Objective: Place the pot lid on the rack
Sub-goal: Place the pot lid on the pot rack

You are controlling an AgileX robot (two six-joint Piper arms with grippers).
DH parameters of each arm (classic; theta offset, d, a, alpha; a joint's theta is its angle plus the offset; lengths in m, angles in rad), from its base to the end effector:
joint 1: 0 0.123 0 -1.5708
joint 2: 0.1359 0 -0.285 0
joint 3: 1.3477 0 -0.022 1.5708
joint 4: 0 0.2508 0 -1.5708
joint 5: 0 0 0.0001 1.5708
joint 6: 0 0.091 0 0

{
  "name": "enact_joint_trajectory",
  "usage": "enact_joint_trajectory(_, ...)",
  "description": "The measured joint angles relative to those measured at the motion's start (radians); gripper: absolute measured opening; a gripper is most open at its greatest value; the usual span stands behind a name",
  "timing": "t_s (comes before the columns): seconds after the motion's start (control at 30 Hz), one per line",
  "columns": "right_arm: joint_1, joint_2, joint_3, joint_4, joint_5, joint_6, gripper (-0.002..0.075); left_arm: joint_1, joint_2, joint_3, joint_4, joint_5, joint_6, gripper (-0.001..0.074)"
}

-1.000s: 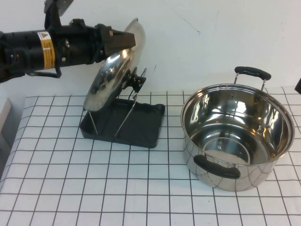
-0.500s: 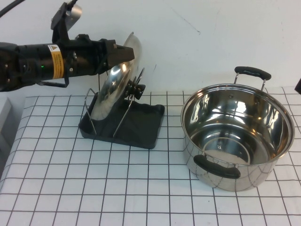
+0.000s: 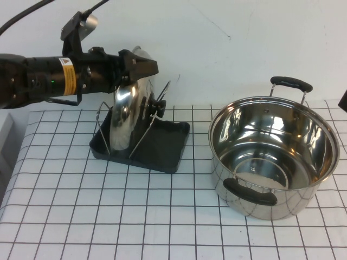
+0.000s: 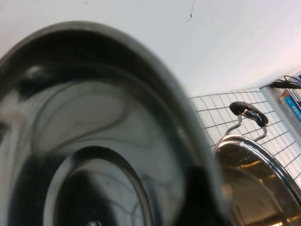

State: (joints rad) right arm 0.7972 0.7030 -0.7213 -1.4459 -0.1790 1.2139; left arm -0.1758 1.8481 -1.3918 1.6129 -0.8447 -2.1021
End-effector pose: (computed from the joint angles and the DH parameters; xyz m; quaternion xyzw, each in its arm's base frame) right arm 0.0902 0.1152 0.3947 -0.3812 0.5402 0.2655 0.7017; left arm 0.3935 -0.1389 0.2896 0.1098 0.7889 -0.4830 0.3637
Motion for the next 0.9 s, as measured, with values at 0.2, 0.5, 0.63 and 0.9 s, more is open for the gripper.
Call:
enact_joint_trajectory(0.2, 0.000, 0.000, 0.000, -0.004, -0.021, 0.000, -0.0001, 0.000, 0.001, -0.012, 0.025, -0.008, 0.033, 0.0599)
enact_joint_trajectory(0.5, 0.000, 0.000, 0.000, -0.004, -0.041, 0.010, -0.0001, 0.000, 0.001, -0.065, 0.155, -0.039, 0.035, 0.0616)
enact_joint_trajectory(0.63, 0.000, 0.000, 0.000, -0.008, -0.049, 0.019, -0.0001, 0.000, 0.001, -0.089, 0.155, -0.039, 0.035, 0.0616)
enact_joint_trajectory(0.9, 0.000, 0.000, 0.000, -0.009, -0.072, 0.025, -0.0001, 0.000, 0.001, -0.106, 0.155, -0.037, 0.035, 0.0616)
